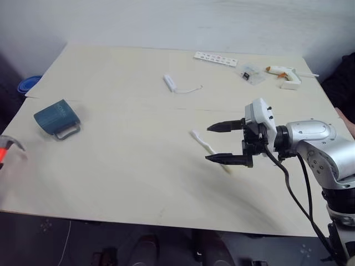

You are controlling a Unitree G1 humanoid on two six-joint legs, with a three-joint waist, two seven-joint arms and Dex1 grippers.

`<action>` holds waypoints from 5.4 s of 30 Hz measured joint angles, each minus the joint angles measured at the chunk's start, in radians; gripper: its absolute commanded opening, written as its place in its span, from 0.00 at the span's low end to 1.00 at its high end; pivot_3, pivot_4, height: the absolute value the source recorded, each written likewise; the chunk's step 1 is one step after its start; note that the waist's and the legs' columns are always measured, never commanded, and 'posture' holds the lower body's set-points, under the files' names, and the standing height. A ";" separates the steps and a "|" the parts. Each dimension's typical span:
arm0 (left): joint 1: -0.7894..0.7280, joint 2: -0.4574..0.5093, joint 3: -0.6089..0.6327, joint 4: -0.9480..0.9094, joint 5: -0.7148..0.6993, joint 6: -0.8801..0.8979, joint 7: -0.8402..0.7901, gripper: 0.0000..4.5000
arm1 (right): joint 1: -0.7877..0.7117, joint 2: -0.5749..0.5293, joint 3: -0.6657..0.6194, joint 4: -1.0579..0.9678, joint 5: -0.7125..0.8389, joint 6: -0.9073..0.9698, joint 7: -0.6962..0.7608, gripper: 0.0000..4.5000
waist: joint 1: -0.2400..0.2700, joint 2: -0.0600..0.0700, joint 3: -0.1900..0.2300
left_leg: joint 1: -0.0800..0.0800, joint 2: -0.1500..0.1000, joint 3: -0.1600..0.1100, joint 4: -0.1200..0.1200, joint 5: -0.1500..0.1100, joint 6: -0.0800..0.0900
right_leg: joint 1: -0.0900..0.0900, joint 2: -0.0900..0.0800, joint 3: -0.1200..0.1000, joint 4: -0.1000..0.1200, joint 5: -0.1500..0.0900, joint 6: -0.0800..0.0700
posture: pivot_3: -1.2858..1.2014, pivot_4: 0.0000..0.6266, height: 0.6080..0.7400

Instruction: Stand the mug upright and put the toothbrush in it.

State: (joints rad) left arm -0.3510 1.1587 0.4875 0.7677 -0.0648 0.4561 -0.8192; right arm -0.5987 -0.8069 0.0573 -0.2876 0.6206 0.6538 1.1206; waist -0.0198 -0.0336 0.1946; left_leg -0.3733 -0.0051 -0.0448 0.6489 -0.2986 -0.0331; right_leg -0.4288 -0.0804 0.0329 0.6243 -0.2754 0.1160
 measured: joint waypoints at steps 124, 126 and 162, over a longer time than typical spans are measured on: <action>0.049 -0.786 -0.448 -1.010 -0.454 0.054 -0.133 0.01 | 0.216 -0.049 -0.183 -0.215 0.196 0.186 -0.242 1.00 | 0.019 0.002 0.000 | 0.003 0.000 0.027 0.016 -0.010 0.012 | 0.002 0.003 0.009 -0.004 0.008 0.006 | 0.52 0.24 1.00; 0.058 -0.793 -0.468 -0.975 -0.440 0.021 -0.132 0.01 | 0.213 -0.049 -0.183 -0.215 0.199 0.193 -0.242 1.00 | 0.019 0.002 0.000 | 0.003 0.000 0.027 0.016 -0.010 0.012 | 0.002 0.003 0.009 -0.004 0.008 0.006 | 0.52 0.24 1.00; 0.561 -0.269 -0.042 -1.268 -0.565 0.111 -0.194 1.00 | 0.144 0.024 -0.034 -0.099 0.094 0.150 -0.198 1.00 | 0.015 0.003 0.000 | 0.003 0.005 0.026 0.013 -0.011 0.013 | 0.001 0.001 0.008 -0.009 0.004 -0.002 | 0.52 0.24 1.00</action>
State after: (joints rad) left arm 0.2100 0.8896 0.4451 -0.5001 -0.6299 0.5668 -1.0131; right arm -0.4544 -0.7833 0.0229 -0.3865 0.7149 0.8036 0.9222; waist -0.0049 -0.0305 0.1950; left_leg -0.3704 0.0004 -0.0191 0.6616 -0.3092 -0.0204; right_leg -0.4274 -0.0791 0.0408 0.6155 -0.2716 0.1138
